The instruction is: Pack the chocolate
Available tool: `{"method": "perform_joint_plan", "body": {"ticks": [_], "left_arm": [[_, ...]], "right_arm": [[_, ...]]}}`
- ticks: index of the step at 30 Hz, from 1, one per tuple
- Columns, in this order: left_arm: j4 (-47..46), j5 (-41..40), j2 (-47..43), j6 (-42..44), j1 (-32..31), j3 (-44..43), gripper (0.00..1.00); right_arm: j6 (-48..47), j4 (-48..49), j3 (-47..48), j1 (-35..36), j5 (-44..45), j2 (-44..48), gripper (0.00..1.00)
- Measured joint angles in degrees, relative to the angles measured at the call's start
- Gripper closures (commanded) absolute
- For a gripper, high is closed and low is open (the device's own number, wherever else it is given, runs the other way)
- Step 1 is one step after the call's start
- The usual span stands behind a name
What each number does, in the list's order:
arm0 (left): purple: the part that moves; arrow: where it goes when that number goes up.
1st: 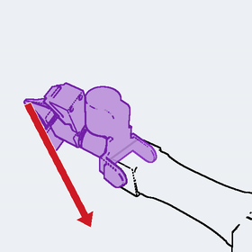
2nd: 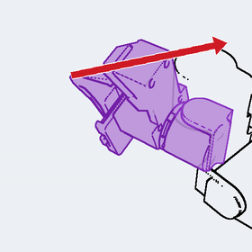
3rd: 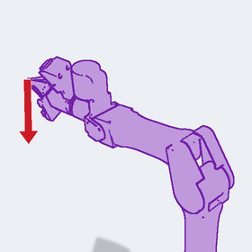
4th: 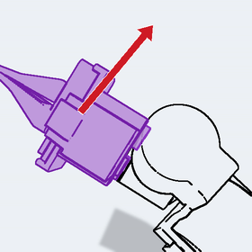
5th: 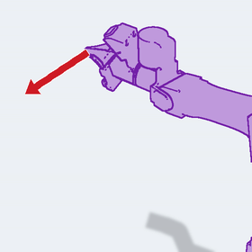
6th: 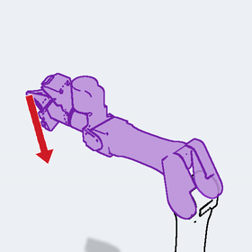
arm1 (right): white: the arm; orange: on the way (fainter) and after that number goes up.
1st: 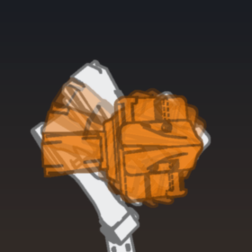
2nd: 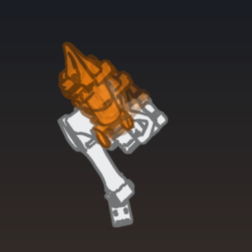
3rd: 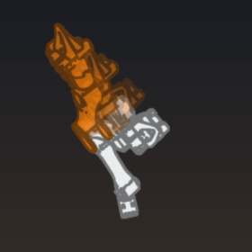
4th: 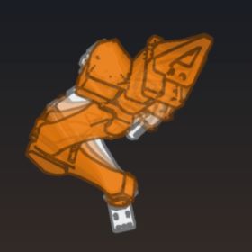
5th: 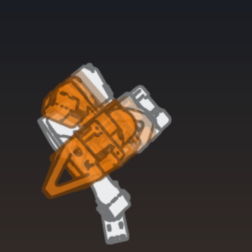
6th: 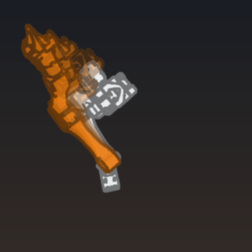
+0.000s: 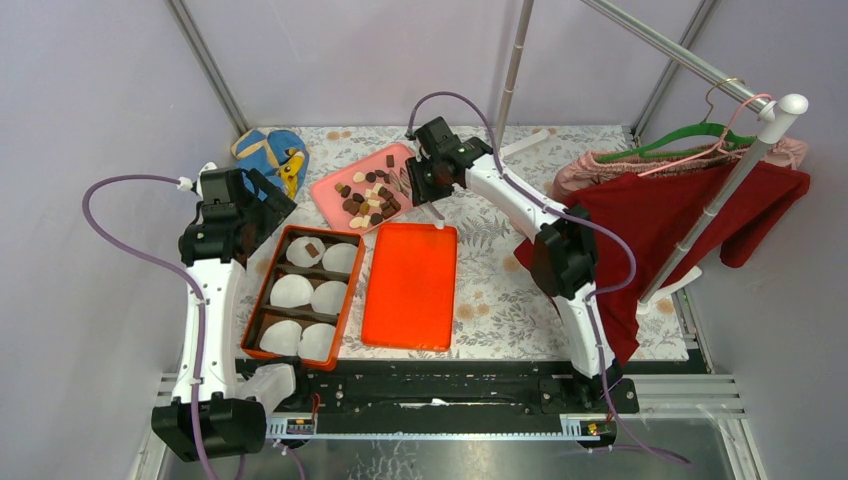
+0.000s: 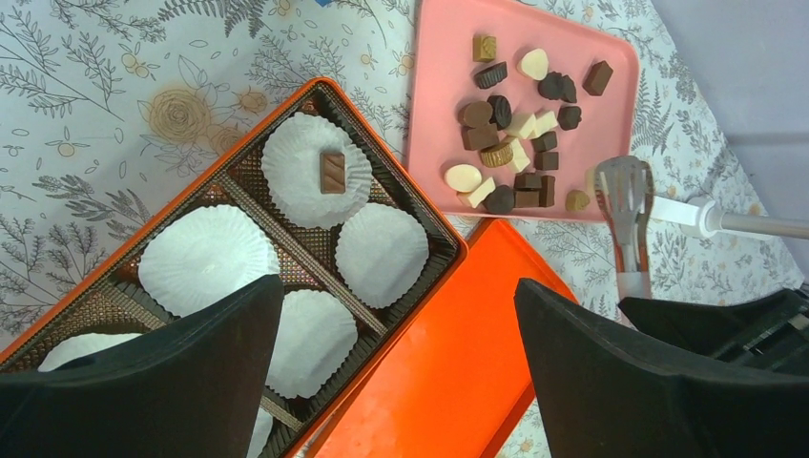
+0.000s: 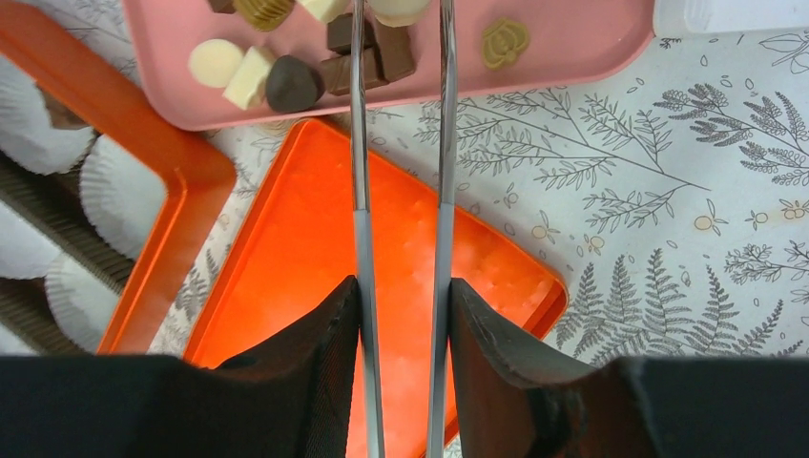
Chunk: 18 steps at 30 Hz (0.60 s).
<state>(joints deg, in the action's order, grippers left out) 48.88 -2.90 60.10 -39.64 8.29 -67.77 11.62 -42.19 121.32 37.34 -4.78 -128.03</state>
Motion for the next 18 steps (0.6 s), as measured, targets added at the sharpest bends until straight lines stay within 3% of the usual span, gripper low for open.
{"method": "perform_joint_plan", "body": {"ticks": [10, 18], "left_arm": [[0.24, -1.64, 0.48, 0.87, 0.0, -2.32, 0.01], [0.87, -3.82, 1.27, 2.08, 0.0, -4.66, 0.01]], "right_arm": [[0.63, 1.92, -3.5, 1.64, -2.47, 6.78, 0.62], [0.72, 2.27, -6.27, 7.48, -3.85, 9.68, 0.62]]}}
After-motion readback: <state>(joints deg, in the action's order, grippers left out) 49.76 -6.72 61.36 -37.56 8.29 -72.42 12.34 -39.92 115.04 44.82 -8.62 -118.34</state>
